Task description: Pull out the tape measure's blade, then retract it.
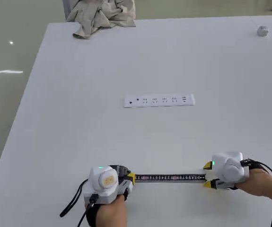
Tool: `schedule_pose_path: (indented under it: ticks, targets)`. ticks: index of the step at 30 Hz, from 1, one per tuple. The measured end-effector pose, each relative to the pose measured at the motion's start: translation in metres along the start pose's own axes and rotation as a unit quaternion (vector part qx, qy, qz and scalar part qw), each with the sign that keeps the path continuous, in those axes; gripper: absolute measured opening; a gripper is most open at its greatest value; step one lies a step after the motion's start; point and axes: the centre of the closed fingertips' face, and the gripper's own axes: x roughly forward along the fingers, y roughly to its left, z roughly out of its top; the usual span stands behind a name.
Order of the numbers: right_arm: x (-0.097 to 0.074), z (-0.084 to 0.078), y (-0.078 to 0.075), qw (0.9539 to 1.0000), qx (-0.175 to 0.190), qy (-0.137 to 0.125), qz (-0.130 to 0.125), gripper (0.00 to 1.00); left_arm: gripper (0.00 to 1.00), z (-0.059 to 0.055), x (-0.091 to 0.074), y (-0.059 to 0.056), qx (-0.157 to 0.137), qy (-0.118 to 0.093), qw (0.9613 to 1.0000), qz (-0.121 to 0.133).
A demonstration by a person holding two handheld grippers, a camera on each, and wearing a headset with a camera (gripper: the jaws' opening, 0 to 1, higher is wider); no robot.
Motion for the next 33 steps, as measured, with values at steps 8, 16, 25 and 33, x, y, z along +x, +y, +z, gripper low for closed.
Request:
schedule_pose_path:
  ticks: [8,16,25,33]
  targets:
    - [0.0027,-0.0002,0.0002,0.9998,0.002,-0.001,0.018,0.25,0.63,-0.0007,0.0047,0.0033,0.002,0.004,1.0000,0.004]
    - [0.0040,0.0038,0.0035,0.9995,-0.002,0.003,0.032,0.20,0.62,-0.0009,0.0052,0.0042,0.000,0.004,1.0000,0.008]
    - [0.0057,0.0043,0.0040,0.9993,-0.004,0.003,0.038,0.16,0.63,-0.0021,0.0073,0.0043,0.000,0.003,0.9999,0.010]
    - [0.0047,0.0054,0.0047,0.9992,-0.009,0.009,0.039,0.16,0.63,-0.0033,0.0091,0.0048,0.005,0.003,0.9999,0.014]
